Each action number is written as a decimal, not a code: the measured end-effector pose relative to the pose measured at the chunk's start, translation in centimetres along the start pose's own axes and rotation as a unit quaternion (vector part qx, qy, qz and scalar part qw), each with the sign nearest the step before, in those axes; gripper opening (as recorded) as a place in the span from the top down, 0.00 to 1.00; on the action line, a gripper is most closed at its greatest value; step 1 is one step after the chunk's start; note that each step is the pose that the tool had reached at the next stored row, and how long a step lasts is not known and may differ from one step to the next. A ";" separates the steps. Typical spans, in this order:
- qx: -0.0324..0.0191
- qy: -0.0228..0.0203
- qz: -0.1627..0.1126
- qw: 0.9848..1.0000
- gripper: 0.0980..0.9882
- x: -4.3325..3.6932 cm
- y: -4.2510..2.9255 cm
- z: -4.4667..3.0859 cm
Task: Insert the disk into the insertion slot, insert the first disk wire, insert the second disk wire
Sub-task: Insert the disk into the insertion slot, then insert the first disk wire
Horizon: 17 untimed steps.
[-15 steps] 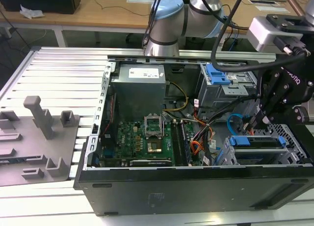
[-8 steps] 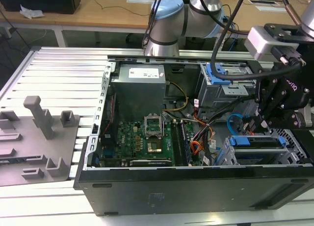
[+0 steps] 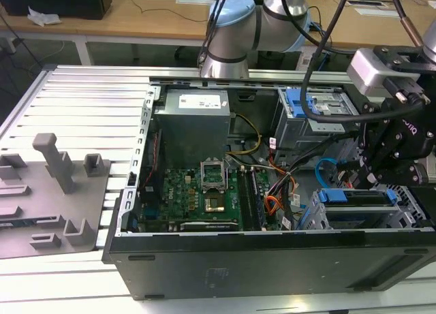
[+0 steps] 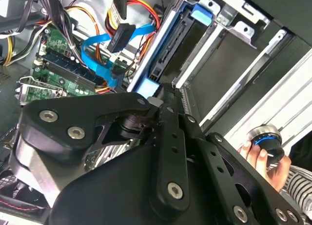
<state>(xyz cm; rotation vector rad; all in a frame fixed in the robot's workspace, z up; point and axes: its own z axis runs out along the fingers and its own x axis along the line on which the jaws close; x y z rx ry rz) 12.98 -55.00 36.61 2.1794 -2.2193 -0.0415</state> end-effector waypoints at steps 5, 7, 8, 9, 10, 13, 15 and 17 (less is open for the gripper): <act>0.000 0.000 0.000 1.000 0.99 0.00 -0.03 0.03; 0.000 0.000 0.000 1.000 0.99 0.00 -0.03 0.03; 0.000 0.000 0.000 1.000 0.99 0.00 -0.03 0.03; 0.000 0.000 0.000 1.000 0.99 0.00 -0.04 0.04; 0.000 0.000 0.000 1.000 0.99 0.00 -0.03 0.04; 0.000 0.000 0.000 1.000 0.99 0.00 -0.04 0.04; 0.000 0.000 0.000 1.000 0.99 0.00 -0.05 0.05; 0.000 0.000 0.000 1.000 0.99 -0.01 -0.34 0.03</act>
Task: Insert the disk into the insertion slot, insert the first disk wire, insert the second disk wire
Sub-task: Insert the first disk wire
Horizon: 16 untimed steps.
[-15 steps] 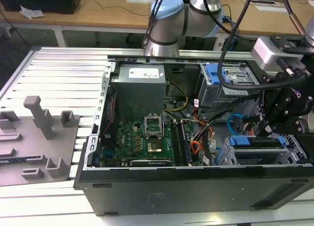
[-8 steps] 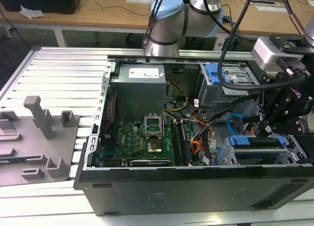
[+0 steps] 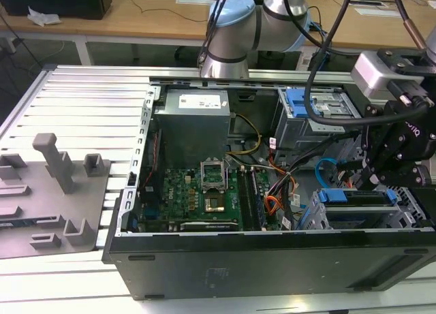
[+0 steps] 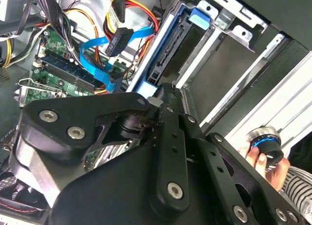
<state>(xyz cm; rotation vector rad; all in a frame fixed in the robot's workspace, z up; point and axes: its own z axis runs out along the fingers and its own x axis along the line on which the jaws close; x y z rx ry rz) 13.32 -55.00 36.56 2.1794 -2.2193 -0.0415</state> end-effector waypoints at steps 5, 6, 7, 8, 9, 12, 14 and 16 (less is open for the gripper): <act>0.000 0.000 0.000 1.000 0.99 -0.01 -0.60 -0.02; 0.000 0.000 0.000 1.000 0.99 -0.01 -0.67 -0.04; 0.000 0.000 0.000 1.000 0.99 -0.01 -0.68 -0.08; 0.000 0.000 0.000 1.000 0.99 -0.01 -0.68 -0.22; 0.000 0.000 0.000 1.000 0.99 -0.02 -0.68 -0.49; 0.000 0.000 0.000 1.000 0.99 -0.02 -0.66 -0.90; 0.000 0.000 0.000 1.000 0.99 -0.02 -0.67 -0.91; 0.000 0.000 0.000 1.000 0.99 -0.02 -0.66 -0.93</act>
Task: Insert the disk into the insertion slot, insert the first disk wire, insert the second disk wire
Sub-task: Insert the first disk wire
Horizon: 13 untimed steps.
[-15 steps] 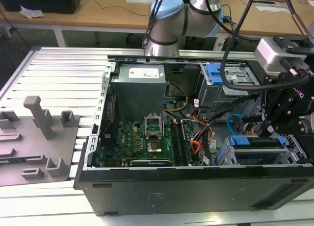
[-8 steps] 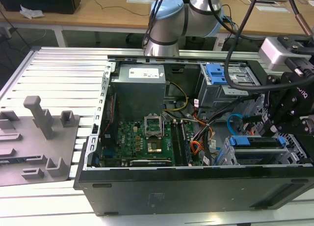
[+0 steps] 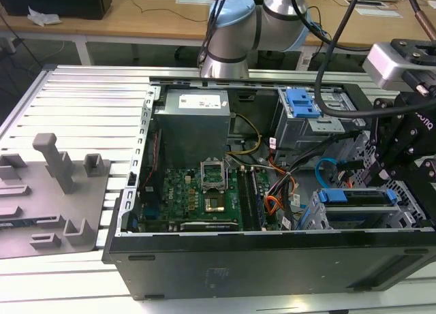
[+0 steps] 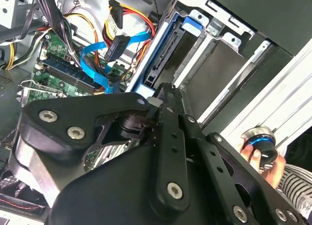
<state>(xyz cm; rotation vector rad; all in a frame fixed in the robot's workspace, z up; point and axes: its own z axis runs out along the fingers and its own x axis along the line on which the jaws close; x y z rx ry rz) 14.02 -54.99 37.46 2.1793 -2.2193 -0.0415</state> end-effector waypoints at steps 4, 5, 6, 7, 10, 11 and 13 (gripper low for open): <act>0.000 0.000 0.000 1.000 0.98 0.00 0.00 -0.01; 0.000 0.000 0.000 1.000 0.92 0.00 0.00 -0.01; 0.000 0.000 0.000 1.000 0.85 0.00 0.00 -0.02; 0.000 0.000 0.000 1.000 0.78 0.00 0.00 -0.02; 0.000 0.000 0.000 1.000 0.70 0.00 0.00 -0.03; 0.000 0.000 0.000 1.000 0.70 -0.02 0.00 -0.03; 0.000 0.000 0.000 1.000 0.70 -0.10 0.00 -0.03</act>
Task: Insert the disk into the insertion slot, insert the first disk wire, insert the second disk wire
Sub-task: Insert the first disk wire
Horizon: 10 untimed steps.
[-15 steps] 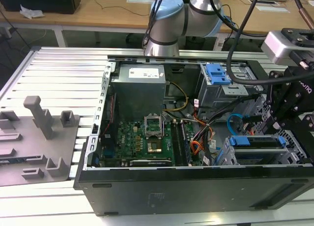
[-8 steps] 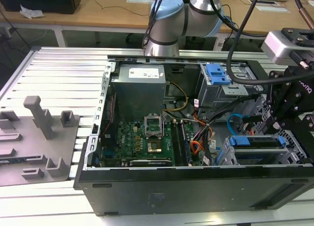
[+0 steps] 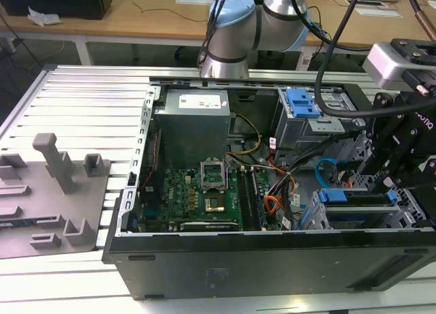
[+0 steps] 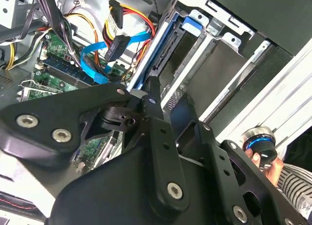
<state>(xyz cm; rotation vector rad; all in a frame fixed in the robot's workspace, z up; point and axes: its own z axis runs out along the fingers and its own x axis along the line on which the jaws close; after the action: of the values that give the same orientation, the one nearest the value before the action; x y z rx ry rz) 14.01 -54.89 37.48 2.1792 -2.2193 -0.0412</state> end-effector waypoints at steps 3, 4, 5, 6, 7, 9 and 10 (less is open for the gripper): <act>0.000 0.000 0.000 1.000 0.70 -0.63 0.01 0.01; 0.000 0.000 0.000 1.000 0.70 -0.76 0.01 0.01; 0.000 0.000 0.000 1.000 0.70 -0.90 0.01 0.00; 0.000 0.000 0.000 1.000 0.70 -0.99 0.02 0.00; 0.000 0.000 0.000 1.000 0.70 -1.14 0.02 0.00; 0.000 0.000 0.000 1.000 0.70 -1.56 0.03 0.00; 0.000 0.000 0.000 1.000 0.70 -1.67 0.03 0.00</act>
<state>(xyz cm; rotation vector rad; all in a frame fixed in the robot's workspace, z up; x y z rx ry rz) 14.02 -53.22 37.48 2.1793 -2.2193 -0.0414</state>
